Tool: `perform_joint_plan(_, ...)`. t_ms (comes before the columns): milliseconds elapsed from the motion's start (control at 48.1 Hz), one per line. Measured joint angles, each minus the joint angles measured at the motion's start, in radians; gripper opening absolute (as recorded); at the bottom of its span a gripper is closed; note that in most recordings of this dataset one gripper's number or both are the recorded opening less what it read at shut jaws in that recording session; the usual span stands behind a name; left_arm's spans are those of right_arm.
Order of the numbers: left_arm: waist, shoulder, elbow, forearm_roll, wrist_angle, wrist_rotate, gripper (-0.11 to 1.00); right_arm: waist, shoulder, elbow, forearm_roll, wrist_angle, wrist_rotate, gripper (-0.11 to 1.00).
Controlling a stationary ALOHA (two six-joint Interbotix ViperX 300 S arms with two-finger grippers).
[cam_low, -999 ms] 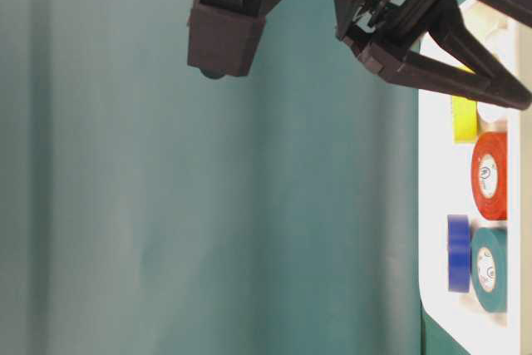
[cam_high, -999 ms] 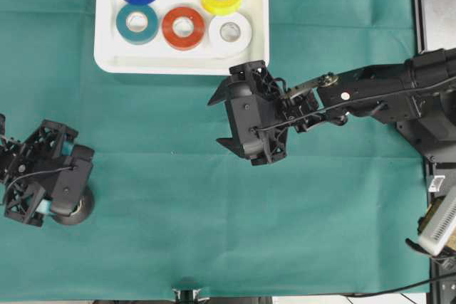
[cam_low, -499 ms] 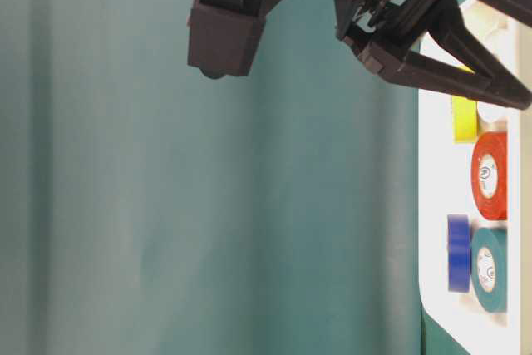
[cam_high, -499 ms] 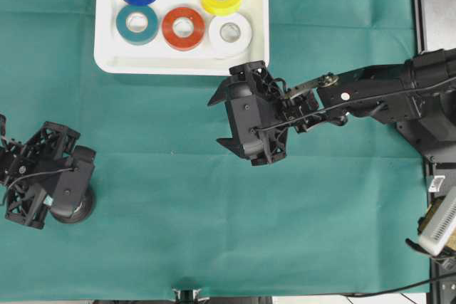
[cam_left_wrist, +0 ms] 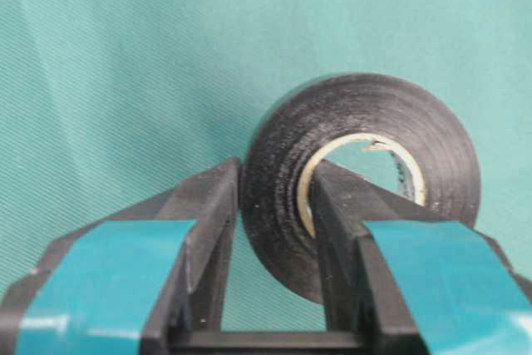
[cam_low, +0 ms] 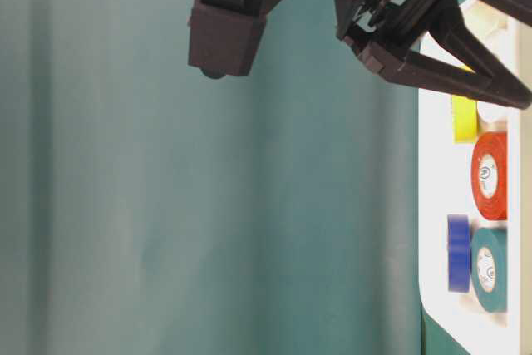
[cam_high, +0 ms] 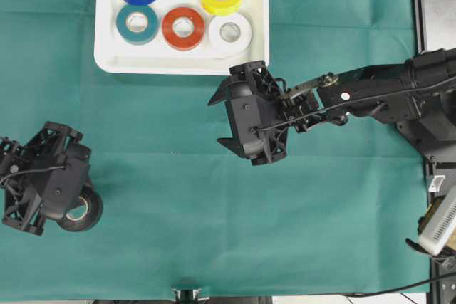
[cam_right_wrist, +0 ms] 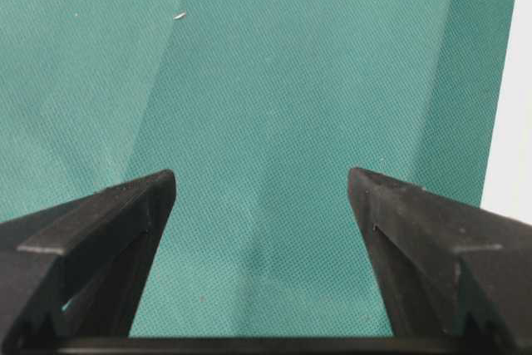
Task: Put the tape alternately from left to right into the white case.
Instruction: 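Lower the left gripper onto the black tape roll and grip it, then carry the black roll into the tray's top middle slot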
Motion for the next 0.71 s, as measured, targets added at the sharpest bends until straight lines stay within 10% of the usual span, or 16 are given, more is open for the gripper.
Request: perform_joint_plan(707, 0.359, -0.092, -0.012, 0.003, -0.044, 0.112, 0.24, 0.000, 0.000, 0.002, 0.000, -0.002, 0.000, 0.58)
